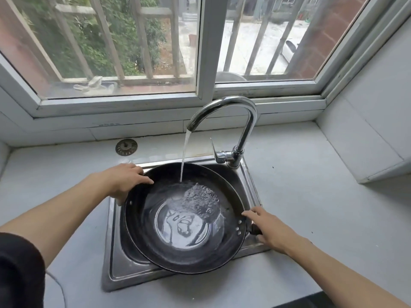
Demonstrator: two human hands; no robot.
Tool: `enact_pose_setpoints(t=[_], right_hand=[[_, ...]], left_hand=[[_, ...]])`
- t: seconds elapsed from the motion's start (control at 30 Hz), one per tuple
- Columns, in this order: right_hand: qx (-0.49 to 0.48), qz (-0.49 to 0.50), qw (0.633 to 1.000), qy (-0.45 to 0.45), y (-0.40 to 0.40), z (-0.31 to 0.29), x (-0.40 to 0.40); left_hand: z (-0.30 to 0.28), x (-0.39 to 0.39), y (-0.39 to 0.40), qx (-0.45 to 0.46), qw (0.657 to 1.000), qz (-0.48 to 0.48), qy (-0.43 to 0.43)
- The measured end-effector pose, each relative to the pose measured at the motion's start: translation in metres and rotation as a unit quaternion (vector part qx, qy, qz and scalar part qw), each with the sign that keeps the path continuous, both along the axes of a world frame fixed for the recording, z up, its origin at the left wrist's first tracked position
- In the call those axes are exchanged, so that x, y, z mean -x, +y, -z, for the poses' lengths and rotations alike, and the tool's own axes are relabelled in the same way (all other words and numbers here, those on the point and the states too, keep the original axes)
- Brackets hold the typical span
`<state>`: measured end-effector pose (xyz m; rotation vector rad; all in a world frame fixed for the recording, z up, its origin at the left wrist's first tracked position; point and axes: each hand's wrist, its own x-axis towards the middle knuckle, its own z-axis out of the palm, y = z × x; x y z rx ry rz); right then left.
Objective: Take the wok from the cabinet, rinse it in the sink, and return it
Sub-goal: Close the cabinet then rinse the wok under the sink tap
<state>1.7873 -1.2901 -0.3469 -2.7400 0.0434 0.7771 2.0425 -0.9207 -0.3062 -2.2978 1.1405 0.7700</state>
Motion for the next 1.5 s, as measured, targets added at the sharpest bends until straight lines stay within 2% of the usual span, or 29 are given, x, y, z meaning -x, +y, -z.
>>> enact_pose_setpoints(t=[0.13,0.23,0.43,0.77,1.2,1.37,1.5], right_hand=[[0.008,0.003,1.000,-0.026,0.006,0.003,0.004],[0.022,0.005,0.998,-0.053,0.009,0.009,0.009],[0.050,-0.022,0.992,-0.115,0.008,0.018,0.004],[0.090,-0.060,0.967,-0.233,-0.002,0.000,-0.035],[0.162,-0.122,0.934,-0.295,-0.013,-0.056,-0.075],[0.168,-0.140,0.924,-0.313,-0.020,-0.077,-0.075],[0.189,-0.154,0.918,-0.312,-0.028,-0.092,-0.068]], left_hand=[[0.003,-0.002,-0.001,0.008,1.000,0.014,0.002],[0.005,-0.003,0.004,0.047,0.999,0.025,-0.005],[0.011,0.005,0.027,0.066,0.997,-0.025,0.016],[0.017,0.038,0.071,0.180,0.978,-0.065,-0.083],[0.035,0.061,0.075,0.255,0.946,-0.126,-0.158],[0.044,0.066,0.066,0.302,0.933,-0.136,-0.143],[0.049,0.067,0.049,0.298,0.939,-0.139,-0.100]])
